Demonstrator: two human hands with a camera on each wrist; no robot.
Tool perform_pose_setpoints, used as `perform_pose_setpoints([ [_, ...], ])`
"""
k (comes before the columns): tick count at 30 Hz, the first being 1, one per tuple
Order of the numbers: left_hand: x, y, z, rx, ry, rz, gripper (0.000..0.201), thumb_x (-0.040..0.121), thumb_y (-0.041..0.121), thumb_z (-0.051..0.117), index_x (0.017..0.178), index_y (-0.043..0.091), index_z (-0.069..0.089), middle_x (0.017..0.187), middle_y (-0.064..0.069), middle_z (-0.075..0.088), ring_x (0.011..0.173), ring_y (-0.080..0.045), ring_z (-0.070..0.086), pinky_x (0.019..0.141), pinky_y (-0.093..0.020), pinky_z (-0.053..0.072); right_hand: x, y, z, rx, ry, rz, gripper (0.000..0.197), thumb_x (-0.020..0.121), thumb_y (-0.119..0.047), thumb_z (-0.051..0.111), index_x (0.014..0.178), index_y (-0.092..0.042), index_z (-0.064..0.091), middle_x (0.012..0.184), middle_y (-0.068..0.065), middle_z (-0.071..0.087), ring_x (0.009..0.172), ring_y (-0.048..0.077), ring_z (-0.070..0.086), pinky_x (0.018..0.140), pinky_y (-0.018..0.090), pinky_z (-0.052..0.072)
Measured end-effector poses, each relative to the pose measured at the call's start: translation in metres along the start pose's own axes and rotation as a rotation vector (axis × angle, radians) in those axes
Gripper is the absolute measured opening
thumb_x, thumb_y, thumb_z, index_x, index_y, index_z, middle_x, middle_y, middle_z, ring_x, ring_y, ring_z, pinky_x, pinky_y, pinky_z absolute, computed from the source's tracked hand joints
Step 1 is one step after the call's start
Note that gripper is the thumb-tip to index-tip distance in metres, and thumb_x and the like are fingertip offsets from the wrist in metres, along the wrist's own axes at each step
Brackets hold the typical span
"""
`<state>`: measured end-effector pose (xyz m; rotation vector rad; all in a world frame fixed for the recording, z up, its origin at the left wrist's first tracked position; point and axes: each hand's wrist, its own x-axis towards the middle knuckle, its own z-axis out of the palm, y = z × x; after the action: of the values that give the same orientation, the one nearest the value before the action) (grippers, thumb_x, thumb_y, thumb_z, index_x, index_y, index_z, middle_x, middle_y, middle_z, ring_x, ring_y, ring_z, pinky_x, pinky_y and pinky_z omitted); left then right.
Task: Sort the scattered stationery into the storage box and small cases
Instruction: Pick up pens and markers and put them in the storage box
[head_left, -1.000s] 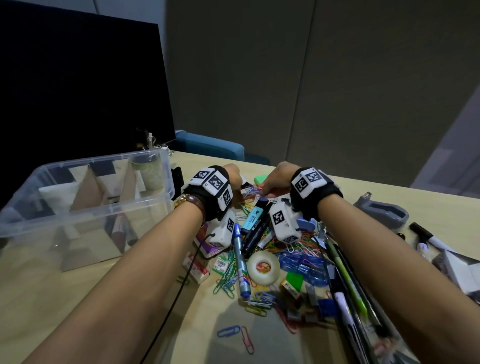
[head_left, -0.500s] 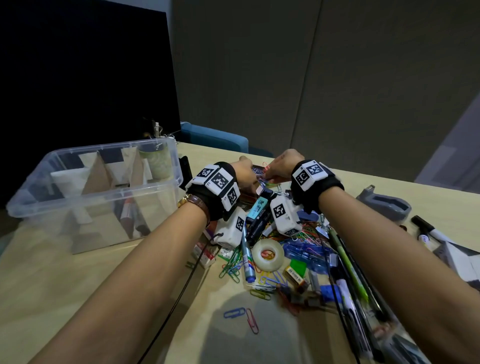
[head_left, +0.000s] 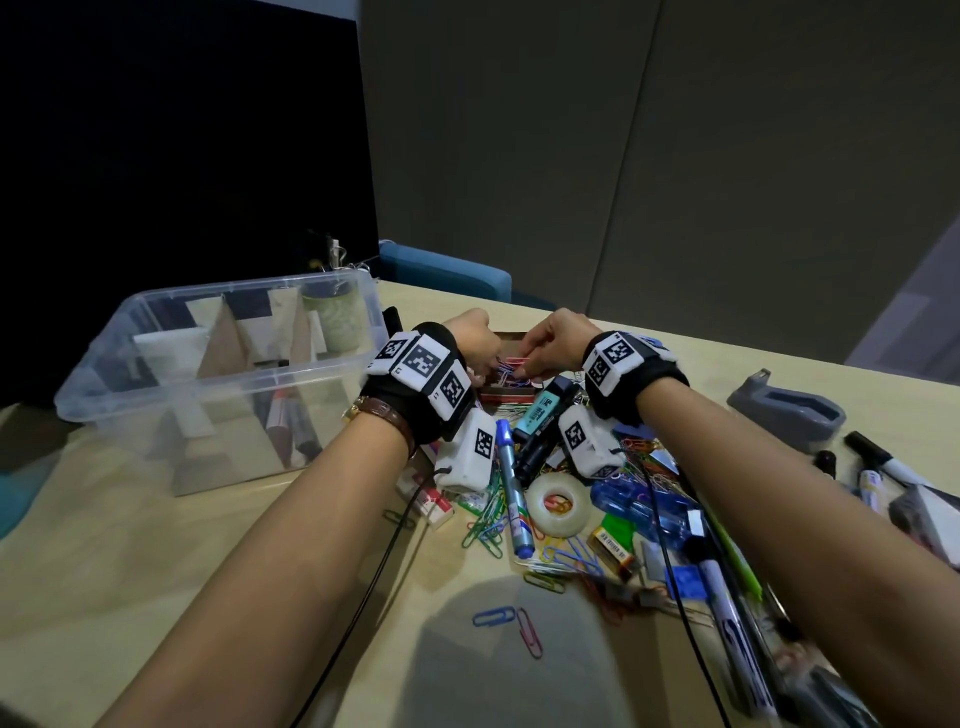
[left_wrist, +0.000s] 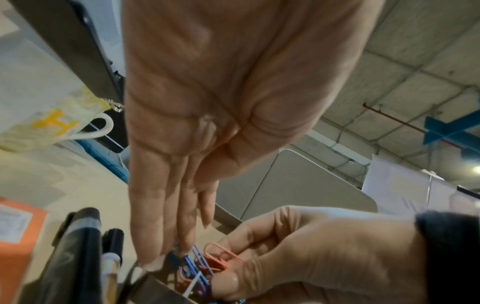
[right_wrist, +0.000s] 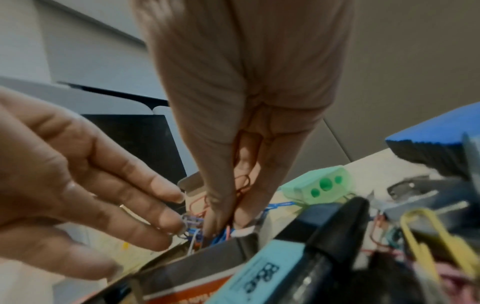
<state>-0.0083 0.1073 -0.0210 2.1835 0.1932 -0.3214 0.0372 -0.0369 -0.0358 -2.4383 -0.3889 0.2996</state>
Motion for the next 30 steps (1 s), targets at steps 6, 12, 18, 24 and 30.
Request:
perform_pose_setpoints([
  [6, 0.006, -0.007, 0.000, 0.090, 0.021, -0.006, 0.026, 0.091, 0.002, 0.048, 0.114, -0.007, 0.056, 0.113, -0.027, 0.062, 0.107, -0.038, 0.063, 0.090, -0.053, 0.053, -0.004, -0.006, -0.014, -0.079, -0.129, -0.084, 0.028, 0.075, -0.001, 0.079, 0.100, -0.014, 0.077, 0.092, 0.002, 0.076, 0.092, 0.014, 0.071, 0.082, 0.019, 0.055],
  [12, 0.001, -0.003, -0.001, 0.238, 0.073, 0.015, 0.033, 0.093, 0.002, 0.042, 0.122, -0.005, 0.055, 0.120, -0.023, 0.057, 0.110, -0.036, 0.059, 0.095, -0.046, 0.052, -0.008, 0.001, -0.017, -0.155, -0.038, -0.109, 0.024, 0.084, 0.000, 0.070, 0.103, -0.011, 0.077, 0.100, 0.005, 0.074, 0.089, 0.012, 0.066, 0.066, 0.009, 0.049],
  [18, 0.000, -0.002, 0.000, 0.431, 0.033, 0.011, 0.033, 0.093, 0.008, 0.050, 0.124, -0.001, 0.057, 0.124, -0.017, 0.060, 0.111, -0.033, 0.058, 0.097, -0.039, 0.048, -0.011, -0.006, -0.018, -0.243, -0.063, -0.128, 0.026, 0.088, 0.000, 0.064, 0.101, -0.017, 0.078, 0.100, 0.002, 0.074, 0.090, 0.016, 0.067, 0.083, 0.025, 0.056],
  [24, 0.000, 0.008, -0.001, 0.380, -0.037, 0.056, 0.036, 0.087, -0.001, 0.049, 0.121, -0.002, 0.058, 0.120, -0.018, 0.063, 0.111, -0.034, 0.060, 0.096, -0.044, 0.052, -0.016, -0.006, -0.009, -0.243, -0.066, -0.106, 0.024, 0.087, -0.001, 0.066, 0.103, -0.014, 0.076, 0.096, 0.003, 0.072, 0.080, 0.009, 0.062, 0.079, 0.017, 0.054],
  [30, -0.003, 0.010, -0.003, 0.304, 0.023, 0.088, 0.026, 0.093, 0.000, 0.045, 0.111, -0.003, 0.063, 0.120, -0.020, 0.064, 0.111, -0.034, 0.061, 0.096, -0.042, 0.052, -0.018, -0.006, -0.009, -0.080, 0.033, -0.101, 0.021, 0.085, 0.003, 0.068, 0.096, -0.012, 0.077, 0.084, 0.001, 0.071, 0.081, 0.010, 0.064, 0.063, 0.011, 0.053],
])
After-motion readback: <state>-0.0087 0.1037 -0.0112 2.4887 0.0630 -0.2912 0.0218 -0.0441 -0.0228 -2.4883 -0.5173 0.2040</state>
